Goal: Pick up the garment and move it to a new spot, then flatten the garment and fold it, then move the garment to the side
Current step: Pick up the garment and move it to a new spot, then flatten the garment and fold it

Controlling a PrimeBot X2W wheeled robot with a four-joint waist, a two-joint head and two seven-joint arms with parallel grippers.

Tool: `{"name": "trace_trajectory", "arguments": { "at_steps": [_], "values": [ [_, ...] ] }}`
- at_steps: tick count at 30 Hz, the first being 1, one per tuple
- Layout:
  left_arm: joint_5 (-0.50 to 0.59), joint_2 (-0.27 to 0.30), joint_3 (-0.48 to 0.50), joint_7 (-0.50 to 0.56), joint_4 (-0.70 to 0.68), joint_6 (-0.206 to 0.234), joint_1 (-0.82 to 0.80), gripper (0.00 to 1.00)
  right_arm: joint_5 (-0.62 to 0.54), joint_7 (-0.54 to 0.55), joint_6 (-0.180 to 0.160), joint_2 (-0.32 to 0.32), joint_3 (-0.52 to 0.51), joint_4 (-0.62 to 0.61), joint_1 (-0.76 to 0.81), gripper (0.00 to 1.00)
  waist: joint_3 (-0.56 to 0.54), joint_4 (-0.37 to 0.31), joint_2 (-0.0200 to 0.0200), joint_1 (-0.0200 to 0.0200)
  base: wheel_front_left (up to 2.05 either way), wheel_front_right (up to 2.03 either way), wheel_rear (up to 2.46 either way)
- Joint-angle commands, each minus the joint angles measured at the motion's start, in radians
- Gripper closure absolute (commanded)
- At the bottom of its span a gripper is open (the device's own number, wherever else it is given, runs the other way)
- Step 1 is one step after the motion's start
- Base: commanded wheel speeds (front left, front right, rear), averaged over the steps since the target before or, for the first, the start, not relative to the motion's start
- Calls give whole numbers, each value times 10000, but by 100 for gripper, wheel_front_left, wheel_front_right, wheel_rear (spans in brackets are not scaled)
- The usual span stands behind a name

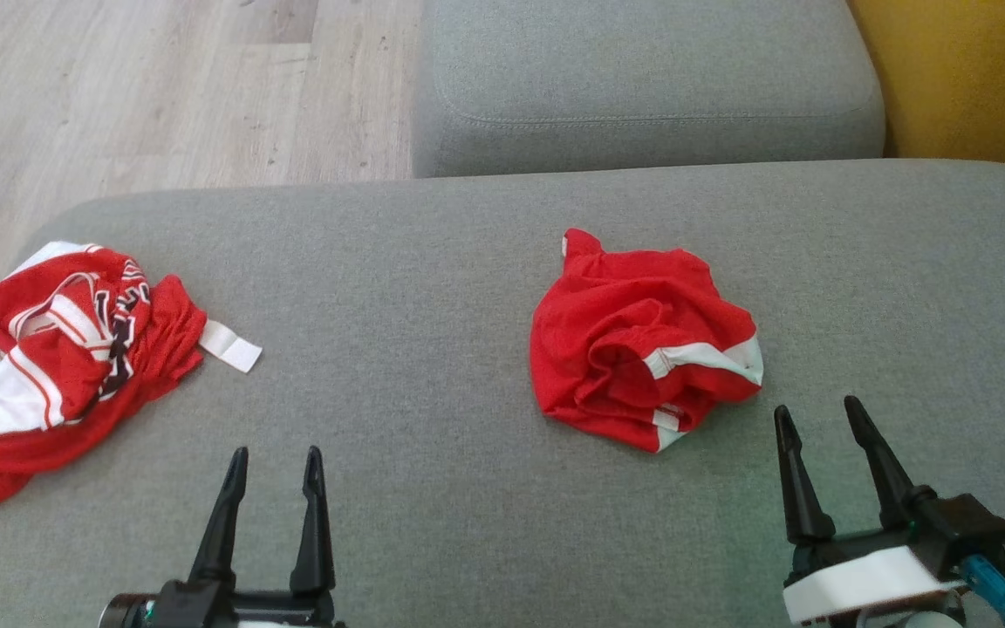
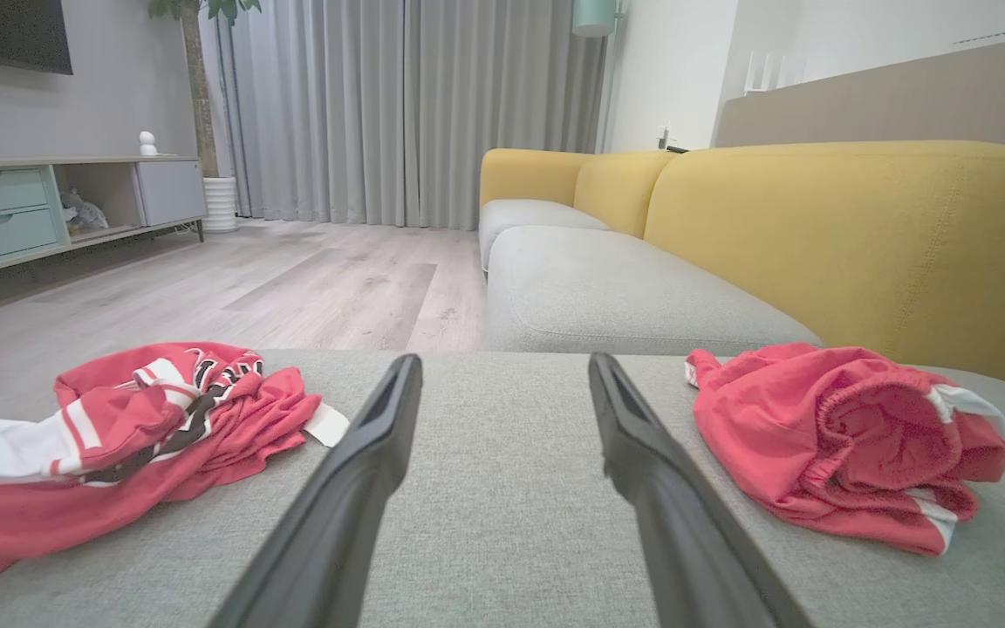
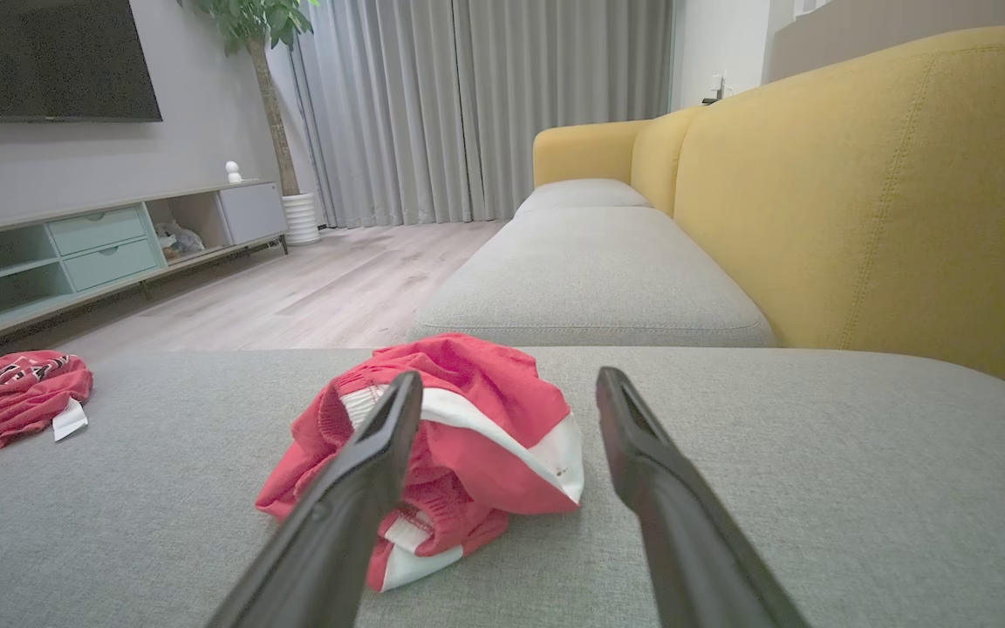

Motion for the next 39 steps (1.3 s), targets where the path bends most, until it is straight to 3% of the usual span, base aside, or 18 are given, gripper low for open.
{"name": "trace_trajectory", "arguments": {
  "at_steps": [1, 39],
  "values": [
    [156, -109, 405, -95, -379, -85, -365, 0, -62, -94, -7, -41, 199, -296, -262, 0, -7, -10, -1, 1, 0, 0, 0],
    [387, -150, 324, -95, -306, -66, -349, 0, 11, -94, -7, -41, 589, -105, -294, 0, -11, -374, -1, 1, 0, 0, 0]
  ]
}}
